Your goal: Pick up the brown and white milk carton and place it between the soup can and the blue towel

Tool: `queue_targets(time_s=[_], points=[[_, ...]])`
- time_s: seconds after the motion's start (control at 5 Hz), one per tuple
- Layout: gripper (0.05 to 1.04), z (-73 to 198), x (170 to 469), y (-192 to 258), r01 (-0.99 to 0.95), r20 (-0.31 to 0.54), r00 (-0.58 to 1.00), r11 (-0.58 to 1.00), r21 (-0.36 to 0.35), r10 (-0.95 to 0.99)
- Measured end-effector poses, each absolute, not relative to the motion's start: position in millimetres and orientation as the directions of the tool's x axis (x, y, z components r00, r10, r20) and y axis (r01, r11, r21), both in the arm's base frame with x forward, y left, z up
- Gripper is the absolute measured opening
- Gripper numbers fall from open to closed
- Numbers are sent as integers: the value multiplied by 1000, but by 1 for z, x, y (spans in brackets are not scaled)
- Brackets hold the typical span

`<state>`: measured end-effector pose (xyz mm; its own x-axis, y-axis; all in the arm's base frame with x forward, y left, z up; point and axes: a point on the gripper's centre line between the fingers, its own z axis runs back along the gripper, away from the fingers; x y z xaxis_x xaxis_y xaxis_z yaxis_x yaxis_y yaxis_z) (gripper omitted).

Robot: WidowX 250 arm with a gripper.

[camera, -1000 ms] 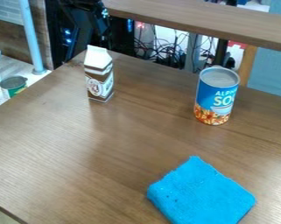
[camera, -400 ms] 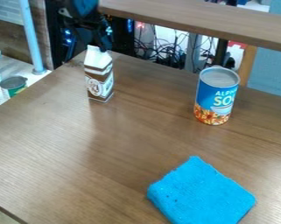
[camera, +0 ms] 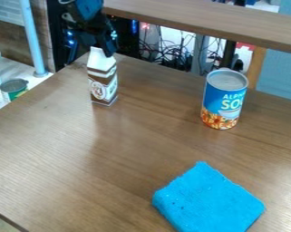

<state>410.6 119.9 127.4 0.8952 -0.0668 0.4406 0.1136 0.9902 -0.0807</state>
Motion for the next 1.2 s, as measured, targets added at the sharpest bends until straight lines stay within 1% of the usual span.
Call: queue_targets(time_s=[0.8,1.0,1.2], points=[[1006,118,409,121,104,439,897,992,-71,-62],[1006,110,408,122,104,420,905,992,-69,-65],[955,105,406,123,92,411,910,994,-65,-57]])
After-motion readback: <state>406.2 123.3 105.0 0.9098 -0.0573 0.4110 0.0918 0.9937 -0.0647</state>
